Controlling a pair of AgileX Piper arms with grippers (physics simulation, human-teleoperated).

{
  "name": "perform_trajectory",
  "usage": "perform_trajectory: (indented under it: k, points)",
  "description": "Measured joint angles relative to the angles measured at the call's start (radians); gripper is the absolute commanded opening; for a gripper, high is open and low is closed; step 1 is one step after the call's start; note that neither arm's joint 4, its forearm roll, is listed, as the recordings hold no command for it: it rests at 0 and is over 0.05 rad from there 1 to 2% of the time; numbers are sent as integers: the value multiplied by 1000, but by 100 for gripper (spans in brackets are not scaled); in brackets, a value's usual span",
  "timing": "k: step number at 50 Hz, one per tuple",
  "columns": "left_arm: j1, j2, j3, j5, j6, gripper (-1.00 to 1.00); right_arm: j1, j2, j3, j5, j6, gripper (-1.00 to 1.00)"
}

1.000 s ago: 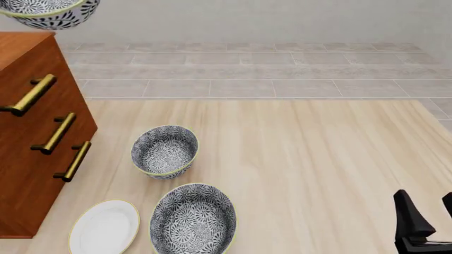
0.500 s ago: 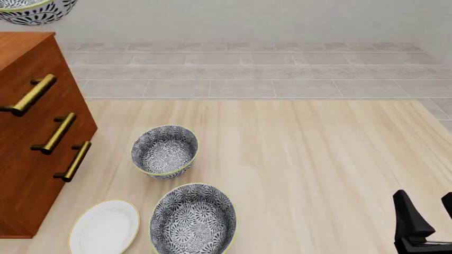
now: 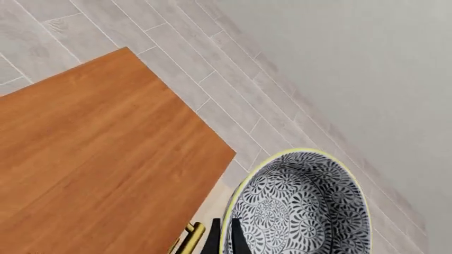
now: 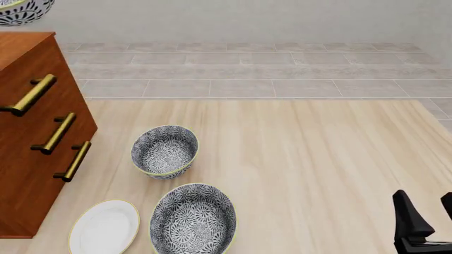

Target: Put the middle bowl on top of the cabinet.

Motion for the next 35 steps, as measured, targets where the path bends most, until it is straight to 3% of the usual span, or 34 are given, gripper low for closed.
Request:
perform_trajectory:
  k: [35]
  points:
    - [117,38,21,-31,-22,-100,4,0,1,1,3,100]
